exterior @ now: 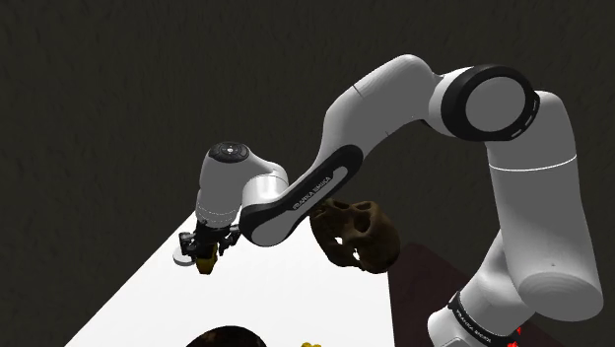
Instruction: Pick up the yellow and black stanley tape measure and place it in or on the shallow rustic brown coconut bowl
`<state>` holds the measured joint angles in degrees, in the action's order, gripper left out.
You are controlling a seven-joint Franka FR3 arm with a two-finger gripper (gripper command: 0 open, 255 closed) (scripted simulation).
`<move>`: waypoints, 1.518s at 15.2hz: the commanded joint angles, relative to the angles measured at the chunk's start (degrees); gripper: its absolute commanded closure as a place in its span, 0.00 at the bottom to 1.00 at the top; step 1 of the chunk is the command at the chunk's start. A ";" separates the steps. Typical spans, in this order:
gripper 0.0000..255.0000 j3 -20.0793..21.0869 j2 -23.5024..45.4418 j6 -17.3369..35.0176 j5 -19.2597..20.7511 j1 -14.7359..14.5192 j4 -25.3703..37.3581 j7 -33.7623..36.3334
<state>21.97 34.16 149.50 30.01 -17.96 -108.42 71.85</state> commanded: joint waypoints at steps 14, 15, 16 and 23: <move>1.00 1.68 -2.74 -2.42 -1.94 1.22 -0.30 -1.52; 1.00 2.01 -3.27 -2.92 -2.33 1.46 -0.32 -1.83; 1.00 2.33 -3.80 -3.42 -2.73 1.69 -0.33 -2.14; 1.00 4.41 -7.36 -7.06 -5.57 3.17 -0.03 -4.30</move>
<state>26.14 27.18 142.93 24.79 -14.96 -108.59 67.84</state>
